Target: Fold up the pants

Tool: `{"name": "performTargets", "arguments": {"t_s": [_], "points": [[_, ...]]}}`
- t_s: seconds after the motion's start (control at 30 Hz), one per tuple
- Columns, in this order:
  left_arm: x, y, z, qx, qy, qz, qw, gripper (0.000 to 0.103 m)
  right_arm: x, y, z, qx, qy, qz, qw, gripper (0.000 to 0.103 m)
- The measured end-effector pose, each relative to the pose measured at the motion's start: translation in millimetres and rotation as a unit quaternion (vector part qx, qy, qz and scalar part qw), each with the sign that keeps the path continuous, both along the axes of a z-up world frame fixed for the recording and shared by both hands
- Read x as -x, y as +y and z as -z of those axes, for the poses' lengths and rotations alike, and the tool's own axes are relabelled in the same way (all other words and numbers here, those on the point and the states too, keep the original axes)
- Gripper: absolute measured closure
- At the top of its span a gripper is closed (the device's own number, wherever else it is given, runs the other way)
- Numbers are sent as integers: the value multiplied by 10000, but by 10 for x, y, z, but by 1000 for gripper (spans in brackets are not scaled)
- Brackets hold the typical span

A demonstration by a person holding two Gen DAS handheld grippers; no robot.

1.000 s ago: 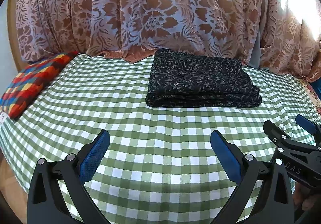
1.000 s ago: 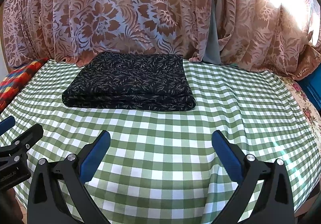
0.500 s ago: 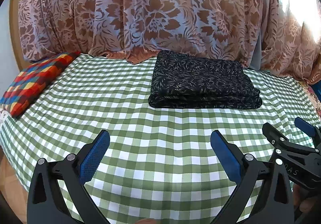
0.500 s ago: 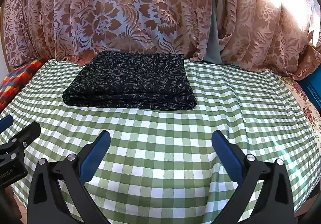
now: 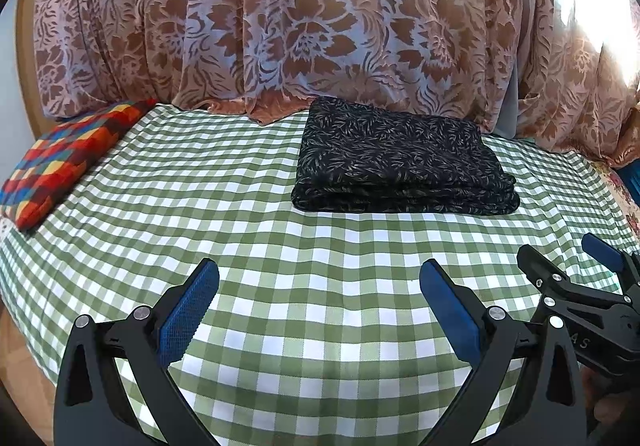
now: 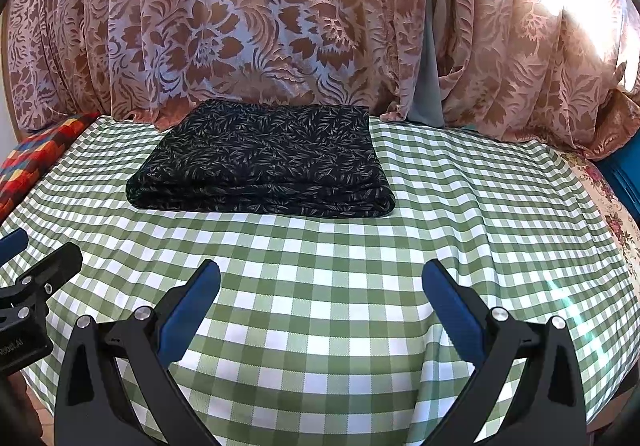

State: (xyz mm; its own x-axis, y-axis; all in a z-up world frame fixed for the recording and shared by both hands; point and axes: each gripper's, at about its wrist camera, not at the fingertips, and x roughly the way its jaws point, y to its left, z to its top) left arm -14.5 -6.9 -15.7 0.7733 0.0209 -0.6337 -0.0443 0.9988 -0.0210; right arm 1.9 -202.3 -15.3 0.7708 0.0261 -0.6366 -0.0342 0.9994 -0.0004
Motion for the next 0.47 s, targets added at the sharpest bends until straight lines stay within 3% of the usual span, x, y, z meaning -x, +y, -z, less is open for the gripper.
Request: {"name": "performTargets", "arguments": {"t_s": [0.47], "points": [[-119,63,184,2,365,-117,9993,4,-61,-53,79,-25,149,-1,9999,2]]}}
